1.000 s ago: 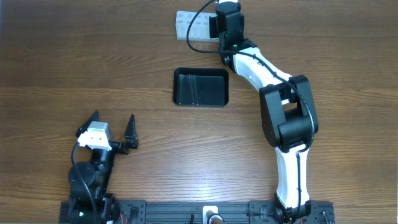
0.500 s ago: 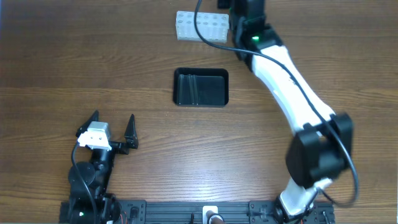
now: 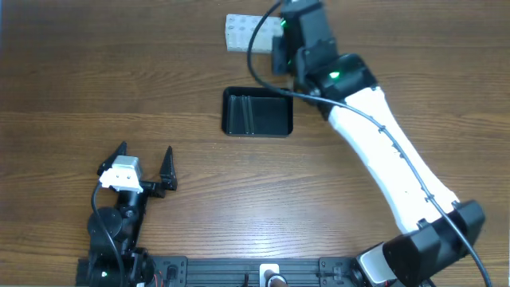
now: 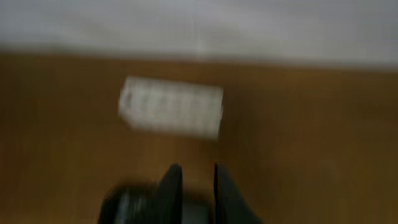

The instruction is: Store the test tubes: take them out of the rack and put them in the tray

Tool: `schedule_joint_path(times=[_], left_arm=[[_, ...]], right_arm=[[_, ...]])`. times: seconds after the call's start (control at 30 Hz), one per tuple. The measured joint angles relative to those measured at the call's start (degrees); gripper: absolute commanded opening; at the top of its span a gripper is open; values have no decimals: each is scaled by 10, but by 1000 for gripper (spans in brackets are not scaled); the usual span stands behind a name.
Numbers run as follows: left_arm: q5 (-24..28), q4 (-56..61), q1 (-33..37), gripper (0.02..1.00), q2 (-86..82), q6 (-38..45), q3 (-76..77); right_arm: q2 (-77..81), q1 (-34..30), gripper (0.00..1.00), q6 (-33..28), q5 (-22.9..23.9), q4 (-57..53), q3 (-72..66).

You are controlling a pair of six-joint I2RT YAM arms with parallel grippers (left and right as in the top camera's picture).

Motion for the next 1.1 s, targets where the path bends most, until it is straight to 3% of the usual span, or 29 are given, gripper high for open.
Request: schedule_joint_path(times=[0.43,1.1], left_arm=[[0,0,0,1000,0,0,0],[0,0,0,1000,0,0,0]], right_arm=[[80,15,16,110,-14,124,-152],[178,16,104,158,-16,165,-155]])
